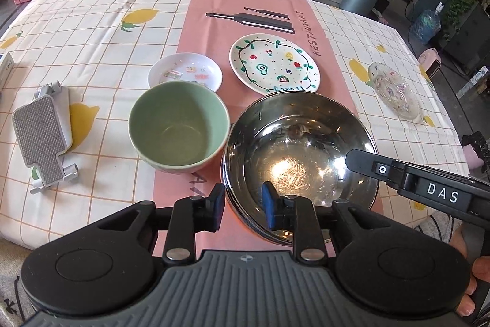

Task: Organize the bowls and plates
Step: 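Lower the blue bowl into the orange bowl with both tools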

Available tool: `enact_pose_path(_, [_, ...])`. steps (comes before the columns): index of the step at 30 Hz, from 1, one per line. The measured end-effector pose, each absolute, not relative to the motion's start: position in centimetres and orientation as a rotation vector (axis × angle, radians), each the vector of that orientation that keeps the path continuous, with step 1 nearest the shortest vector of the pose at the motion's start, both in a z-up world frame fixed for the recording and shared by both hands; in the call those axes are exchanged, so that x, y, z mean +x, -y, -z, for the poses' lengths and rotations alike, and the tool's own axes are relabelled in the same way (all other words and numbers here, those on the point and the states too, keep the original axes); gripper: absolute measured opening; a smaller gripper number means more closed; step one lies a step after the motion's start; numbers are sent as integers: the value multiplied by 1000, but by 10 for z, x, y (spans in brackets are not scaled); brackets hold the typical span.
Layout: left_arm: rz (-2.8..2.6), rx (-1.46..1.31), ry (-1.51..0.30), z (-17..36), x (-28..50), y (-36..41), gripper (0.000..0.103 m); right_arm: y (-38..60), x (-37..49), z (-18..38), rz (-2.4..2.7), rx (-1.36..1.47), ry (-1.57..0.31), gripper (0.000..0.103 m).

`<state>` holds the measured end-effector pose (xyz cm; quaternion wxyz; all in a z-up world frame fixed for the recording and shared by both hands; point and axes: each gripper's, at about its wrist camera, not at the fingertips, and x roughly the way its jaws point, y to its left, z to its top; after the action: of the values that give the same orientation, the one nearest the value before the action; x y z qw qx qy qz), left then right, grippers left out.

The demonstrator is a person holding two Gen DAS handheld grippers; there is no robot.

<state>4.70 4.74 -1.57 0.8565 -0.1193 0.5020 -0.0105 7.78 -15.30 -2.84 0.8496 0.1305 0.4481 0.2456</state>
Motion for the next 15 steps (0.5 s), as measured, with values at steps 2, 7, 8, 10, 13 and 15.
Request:
enact_pose_path(2, [17, -260, -1054, 17, 47, -49, 30, 152, 79, 30, -511, 270, -946, 18])
enact_pose_path(7, [-6, -258, -1026, 20, 44, -52, 38, 148, 77, 33, -501, 242, -924, 18])
enact_pose_path(8, [-2, -264, -1020, 21, 43, -53, 38, 147, 76, 33, -498, 235, -916, 18])
enact_pose_path(10, [3, -283, -1013, 24, 43, -56, 39, 145, 76, 34, -490, 225, -907, 18])
enact_pose_path(13, [9, -302, -985, 28, 42, -62, 42, 147, 78, 39, -486, 239, -904, 18])
enact_pose_path(15, [22, -328, -955, 30, 40, -68, 47, 148, 80, 43, -491, 247, -901, 18])
